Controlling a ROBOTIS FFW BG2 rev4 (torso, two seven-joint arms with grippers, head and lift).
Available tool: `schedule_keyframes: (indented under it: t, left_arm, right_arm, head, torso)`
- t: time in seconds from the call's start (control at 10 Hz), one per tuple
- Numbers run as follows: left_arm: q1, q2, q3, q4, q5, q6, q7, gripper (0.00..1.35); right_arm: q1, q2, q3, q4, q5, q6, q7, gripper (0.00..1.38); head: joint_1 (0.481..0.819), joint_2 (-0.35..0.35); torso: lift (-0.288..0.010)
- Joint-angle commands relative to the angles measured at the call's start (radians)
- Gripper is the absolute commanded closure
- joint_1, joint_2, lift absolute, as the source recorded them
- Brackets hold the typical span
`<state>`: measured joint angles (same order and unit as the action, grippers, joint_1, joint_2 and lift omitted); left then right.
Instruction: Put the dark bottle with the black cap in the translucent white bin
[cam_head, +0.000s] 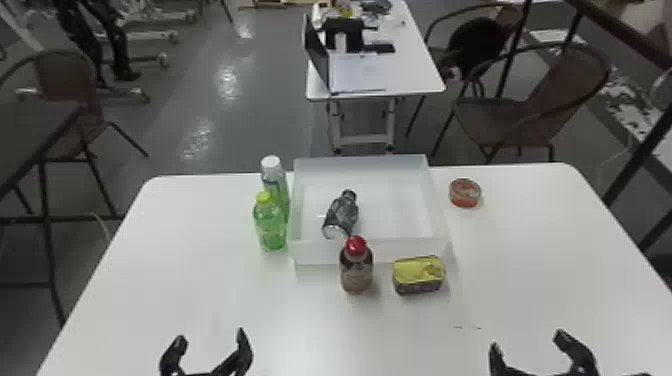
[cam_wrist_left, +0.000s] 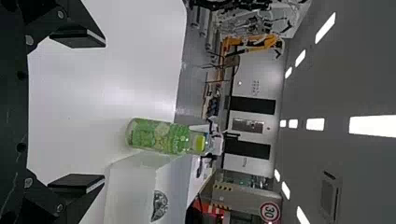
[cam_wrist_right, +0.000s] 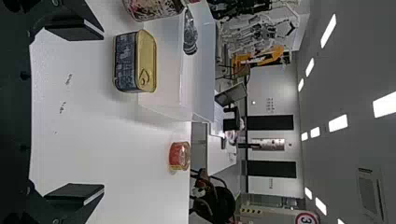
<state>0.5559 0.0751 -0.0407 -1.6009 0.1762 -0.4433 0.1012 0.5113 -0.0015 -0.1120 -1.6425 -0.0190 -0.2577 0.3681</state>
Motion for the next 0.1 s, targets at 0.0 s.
schedule_keyframes:
  t: [0.0]
  left_arm:
    - [-0.004,0.009,-0.005,-0.001,0.003,0.000,0.000,0.26]
  right_arm:
    - [-0.001,0.002,0.000,-0.002,0.001,0.000,0.000,0.14]
  head:
    - [0.695,0.072]
  torso:
    - [-0.034]
